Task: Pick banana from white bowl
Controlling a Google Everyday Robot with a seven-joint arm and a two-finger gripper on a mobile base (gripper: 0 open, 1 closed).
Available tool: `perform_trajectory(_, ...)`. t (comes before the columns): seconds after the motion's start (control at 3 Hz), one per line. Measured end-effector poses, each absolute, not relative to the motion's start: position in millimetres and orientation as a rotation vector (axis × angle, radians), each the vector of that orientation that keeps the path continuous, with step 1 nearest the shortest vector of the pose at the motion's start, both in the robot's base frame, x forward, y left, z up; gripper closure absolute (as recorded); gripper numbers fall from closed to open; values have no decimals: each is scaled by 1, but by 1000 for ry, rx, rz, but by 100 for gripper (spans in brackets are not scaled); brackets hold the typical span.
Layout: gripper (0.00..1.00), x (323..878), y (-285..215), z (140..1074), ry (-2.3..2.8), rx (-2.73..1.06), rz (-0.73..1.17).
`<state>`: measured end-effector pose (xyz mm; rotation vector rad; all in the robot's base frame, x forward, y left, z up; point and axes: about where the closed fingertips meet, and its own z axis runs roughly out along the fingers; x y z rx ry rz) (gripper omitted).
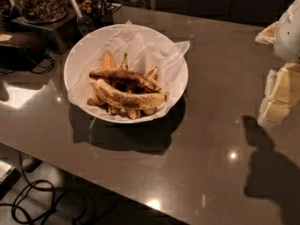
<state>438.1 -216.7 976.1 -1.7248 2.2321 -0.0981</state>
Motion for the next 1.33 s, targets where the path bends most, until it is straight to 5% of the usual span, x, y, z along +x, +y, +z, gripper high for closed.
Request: perform_trajectory(1.33, 0, 424, -150, 1000, 2262, -1814, -134)
